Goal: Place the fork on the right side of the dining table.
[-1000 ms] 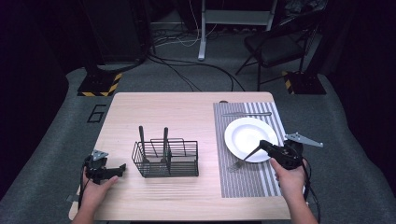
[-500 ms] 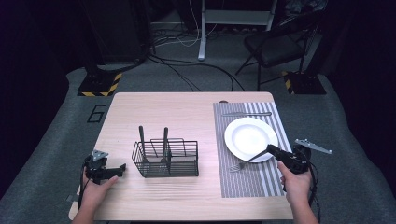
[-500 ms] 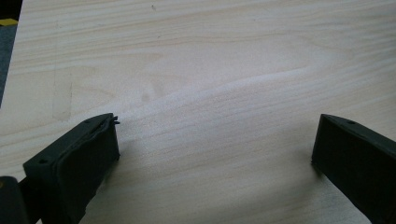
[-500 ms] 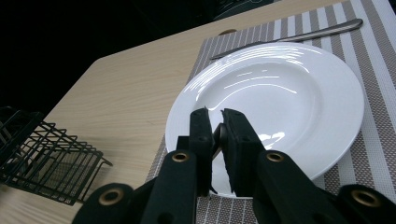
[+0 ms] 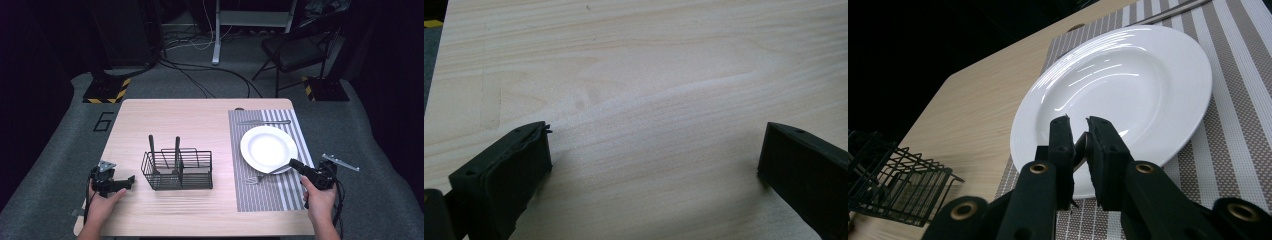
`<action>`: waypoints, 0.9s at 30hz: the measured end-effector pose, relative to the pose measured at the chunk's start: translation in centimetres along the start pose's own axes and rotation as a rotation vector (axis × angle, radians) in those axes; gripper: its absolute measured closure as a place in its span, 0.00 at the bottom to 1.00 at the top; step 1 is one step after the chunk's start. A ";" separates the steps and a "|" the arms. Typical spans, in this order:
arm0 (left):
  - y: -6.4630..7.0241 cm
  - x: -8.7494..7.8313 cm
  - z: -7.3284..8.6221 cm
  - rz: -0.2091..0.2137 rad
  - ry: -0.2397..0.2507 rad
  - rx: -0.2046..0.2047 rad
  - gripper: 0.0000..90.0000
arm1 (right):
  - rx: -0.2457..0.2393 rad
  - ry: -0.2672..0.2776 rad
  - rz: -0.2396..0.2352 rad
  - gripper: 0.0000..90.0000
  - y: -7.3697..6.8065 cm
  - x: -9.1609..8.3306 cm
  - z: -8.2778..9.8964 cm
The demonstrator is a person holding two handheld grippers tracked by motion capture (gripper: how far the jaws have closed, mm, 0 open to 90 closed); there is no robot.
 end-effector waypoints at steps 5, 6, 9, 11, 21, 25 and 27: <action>0.0 0.0 0.0 0.001 0.000 -0.001 0.00 | 0.050 0.006 -0.001 0.89 1.1 0.0 0.5; 0.0 0.0 0.0 0.000 0.000 0.000 0.00 | 0.058 0.009 0.002 0.89 1.3 0.1 0.6; 0.0 0.0 0.0 0.000 -0.001 0.000 0.00 | 0.082 0.012 0.006 0.88 1.9 0.2 0.8; 0.0 0.0 0.0 0.001 0.000 -0.002 0.00 | 0.123 0.008 0.008 0.88 2.4 0.2 1.1; 0.0 0.0 0.0 0.001 0.000 -0.002 0.00 | 0.286 0.008 -0.001 0.88 4.2 0.4 2.2; 0.0 0.0 0.0 0.000 -0.001 0.000 0.00 | 0.294 0.010 0.008 0.87 4.6 0.4 2.5; 0.0 0.0 0.0 0.002 0.000 -0.002 0.00 | 0.294 0.012 0.017 0.87 4.8 0.5 2.6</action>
Point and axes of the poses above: each handheld gripper's, and its own axes: x roughly forward along the jaws, z roughly out of its underside, y roughly to its right, the point moved 8 cm from there along x, roughly forward along the jaws
